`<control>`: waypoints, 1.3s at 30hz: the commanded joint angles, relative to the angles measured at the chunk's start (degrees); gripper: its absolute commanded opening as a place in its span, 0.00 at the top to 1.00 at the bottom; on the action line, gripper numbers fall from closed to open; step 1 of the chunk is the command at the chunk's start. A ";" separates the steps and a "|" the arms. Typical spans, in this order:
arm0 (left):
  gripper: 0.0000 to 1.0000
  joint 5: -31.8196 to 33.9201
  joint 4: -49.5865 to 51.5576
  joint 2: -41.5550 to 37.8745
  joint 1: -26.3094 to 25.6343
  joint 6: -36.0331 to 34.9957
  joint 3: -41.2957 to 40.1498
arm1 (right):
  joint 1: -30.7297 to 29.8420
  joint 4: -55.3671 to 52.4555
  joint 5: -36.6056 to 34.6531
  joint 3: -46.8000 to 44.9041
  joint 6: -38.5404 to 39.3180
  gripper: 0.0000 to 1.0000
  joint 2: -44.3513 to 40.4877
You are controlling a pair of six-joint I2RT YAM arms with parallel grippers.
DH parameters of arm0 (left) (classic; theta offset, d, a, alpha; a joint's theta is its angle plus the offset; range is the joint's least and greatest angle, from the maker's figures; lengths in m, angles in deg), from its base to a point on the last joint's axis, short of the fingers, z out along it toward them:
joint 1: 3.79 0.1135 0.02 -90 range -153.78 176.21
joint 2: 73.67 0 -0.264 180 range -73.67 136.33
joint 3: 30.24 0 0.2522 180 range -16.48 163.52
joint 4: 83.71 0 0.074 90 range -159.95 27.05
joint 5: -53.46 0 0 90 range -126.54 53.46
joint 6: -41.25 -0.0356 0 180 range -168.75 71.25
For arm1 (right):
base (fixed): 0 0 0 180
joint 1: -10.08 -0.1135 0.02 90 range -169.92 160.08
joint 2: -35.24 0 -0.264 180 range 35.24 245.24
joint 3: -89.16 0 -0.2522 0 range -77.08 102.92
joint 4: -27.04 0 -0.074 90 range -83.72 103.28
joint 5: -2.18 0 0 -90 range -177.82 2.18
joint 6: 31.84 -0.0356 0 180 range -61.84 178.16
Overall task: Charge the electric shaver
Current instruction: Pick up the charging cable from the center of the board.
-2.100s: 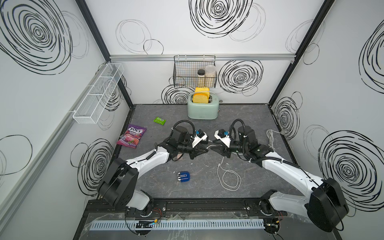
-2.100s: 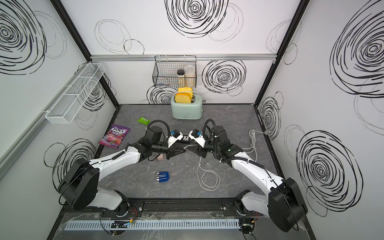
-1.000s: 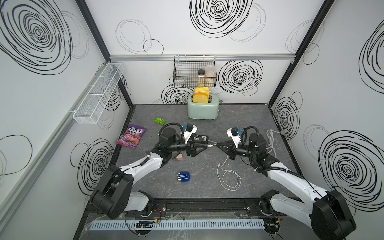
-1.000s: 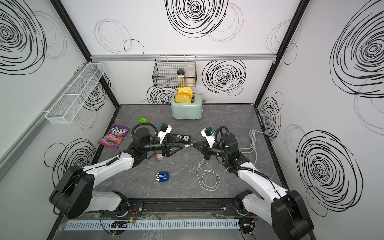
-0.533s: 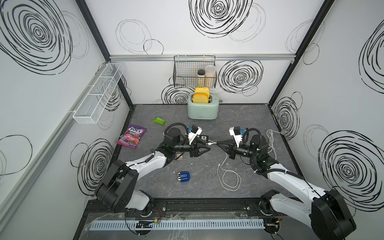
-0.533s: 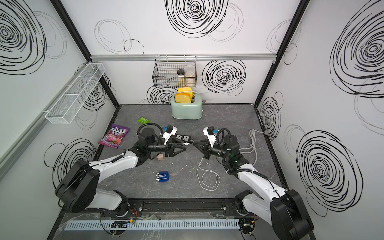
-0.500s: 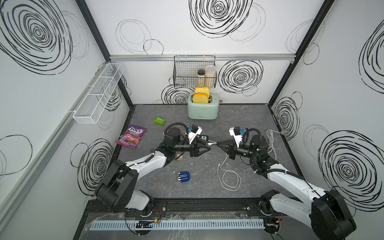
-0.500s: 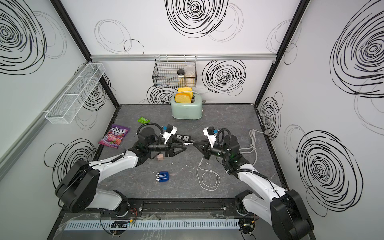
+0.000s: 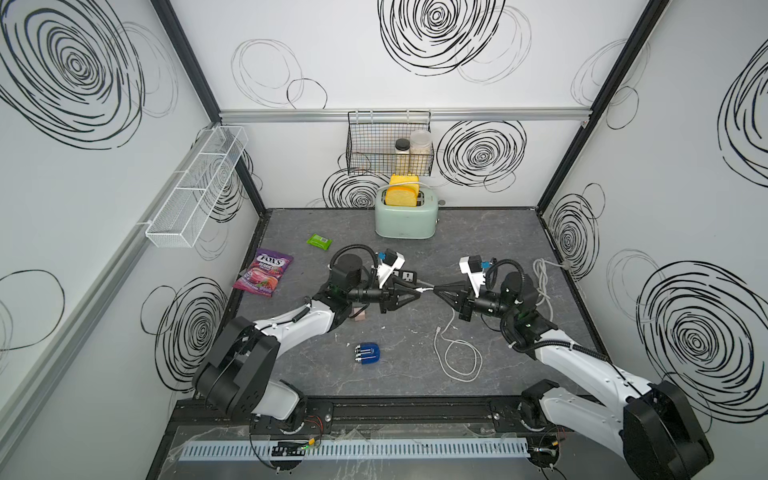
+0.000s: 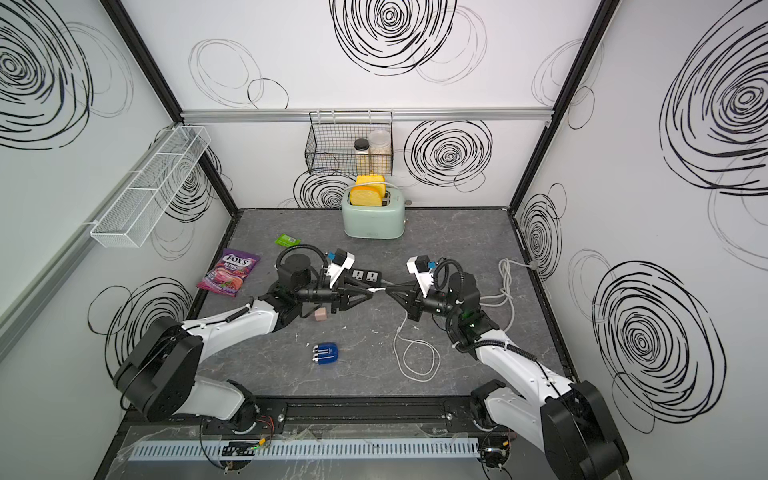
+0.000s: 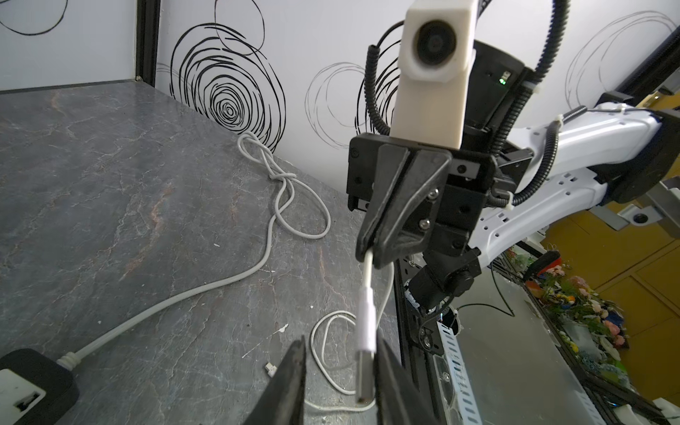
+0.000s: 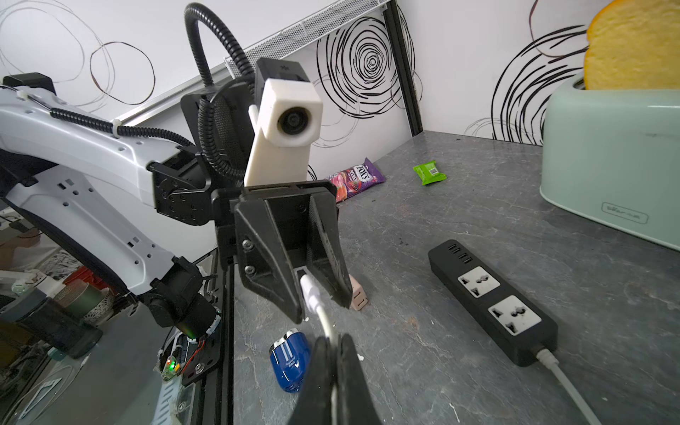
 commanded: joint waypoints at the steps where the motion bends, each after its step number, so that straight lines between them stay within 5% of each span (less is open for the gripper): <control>1: 0.67 -1.12 -1.78 -0.20 0.19 -0.87 1.94 | -0.05 1.31 2.06 0.34 0.25 1.00 0.19; 9: 0.68 -1.34 -1.47 0.09 0.27 -1.31 1.59 | -0.06 0.21 2.05 -0.25 0.95 1.00 -0.83; 12: 0.77 -1.40 -1.60 0.36 0.27 -1.23 1.39 | -0.07 0.22 2.24 -0.22 1.00 1.00 -0.79; 16: 1.00 -1.02 -1.70 0.19 0.36 -1.13 1.63 | -0.11 -0.19 2.19 -0.53 1.47 1.00 -0.86; 20: 1.00 -0.73 -0.20 -0.16 0.51 -1.49 2.16 | -0.28 -2.52 1.49 -0.04 3.81 1.00 -1.78; 24: 1.00 -0.75 6.60 -0.72 1.23 -4.56 3.66 | -1.71 -11.73 -4.24 3.47 15.01 0.65 -4.12; 28: 1.00 -1.68 20.71 0.55 2.64 -9.88 9.30 | -6.04 -14.23 -14.38 4.54 28.45 0.50 -6.84; 33: 1.00 -1.20 30.29 0.39 3.34 -15.64 12.83 | -12.76 -13.84 -24.67 4.22 44.25 0.42 -8.54; 39: 1.00 -1.42 35.38 0.53 3.96 -18.78 14.81 | -15.95 -15.60 -31.12 5.80 56.98 0.45 -5.51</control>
